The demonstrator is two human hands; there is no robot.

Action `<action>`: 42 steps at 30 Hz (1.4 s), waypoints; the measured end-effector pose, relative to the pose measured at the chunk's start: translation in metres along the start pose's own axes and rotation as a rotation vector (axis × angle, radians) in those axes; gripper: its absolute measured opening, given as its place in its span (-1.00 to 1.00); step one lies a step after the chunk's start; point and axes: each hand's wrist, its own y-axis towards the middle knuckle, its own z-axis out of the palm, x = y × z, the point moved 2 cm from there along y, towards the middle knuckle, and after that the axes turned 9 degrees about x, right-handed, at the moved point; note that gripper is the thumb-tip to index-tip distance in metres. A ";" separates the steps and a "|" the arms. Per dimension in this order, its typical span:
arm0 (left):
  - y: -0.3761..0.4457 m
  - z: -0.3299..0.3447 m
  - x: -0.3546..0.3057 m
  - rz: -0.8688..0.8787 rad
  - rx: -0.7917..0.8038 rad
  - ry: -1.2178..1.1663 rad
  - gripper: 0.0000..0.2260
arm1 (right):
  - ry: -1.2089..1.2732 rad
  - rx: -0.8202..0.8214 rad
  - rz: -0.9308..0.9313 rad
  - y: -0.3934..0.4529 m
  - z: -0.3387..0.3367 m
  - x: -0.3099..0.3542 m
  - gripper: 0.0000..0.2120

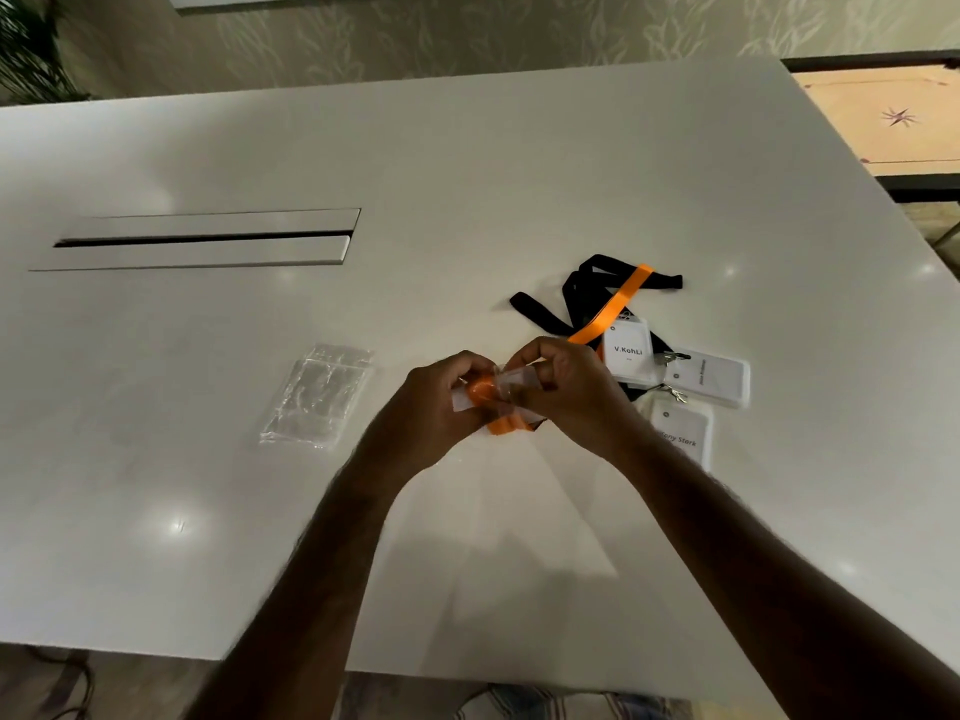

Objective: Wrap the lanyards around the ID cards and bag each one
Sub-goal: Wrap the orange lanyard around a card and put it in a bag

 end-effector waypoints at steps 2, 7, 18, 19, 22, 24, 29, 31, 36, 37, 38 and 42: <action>0.000 -0.001 0.005 0.003 -0.028 -0.034 -0.65 | -0.027 0.035 0.012 0.003 0.000 0.000 -0.77; 0.001 -0.005 0.010 -0.009 -0.027 -0.131 -0.61 | -0.008 0.096 -0.018 0.006 -0.002 -0.001 -0.82; 0.005 -0.012 0.014 -0.043 0.116 -0.152 -0.68 | -0.002 0.112 -0.059 0.010 0.001 0.005 -0.85; 0.005 -0.012 0.014 -0.036 0.140 -0.128 -0.70 | -0.028 0.119 -0.062 0.010 0.001 0.005 -0.84; 0.007 -0.007 0.012 -0.035 0.153 -0.086 -0.70 | -0.115 0.118 -0.093 0.010 0.003 0.009 -0.79; 0.007 -0.005 0.010 -0.040 0.119 -0.125 -0.64 | -0.085 0.110 -0.089 0.010 0.005 0.010 -0.81; 0.007 -0.003 0.009 -0.035 0.087 -0.301 -0.65 | -0.185 0.060 -0.087 0.011 0.002 0.009 -0.86; 0.009 -0.001 0.011 -0.040 0.081 -0.337 -0.66 | -0.197 0.060 -0.097 0.010 0.000 0.011 -0.86; 0.012 0.004 0.006 -0.026 0.056 -0.369 -0.62 | -0.240 0.037 -0.104 0.009 0.004 0.015 -0.88; 0.012 0.005 0.004 -0.018 0.047 -0.367 -0.62 | -0.242 0.027 -0.103 0.009 0.004 0.016 -0.87; 0.013 0.005 0.003 -0.017 0.036 -0.368 -0.63 | -0.243 0.023 -0.100 0.009 0.004 0.016 -0.87; 0.015 0.004 0.006 -0.027 -0.043 -0.423 -0.66 | -0.249 0.019 -0.126 0.006 -0.002 0.022 -0.84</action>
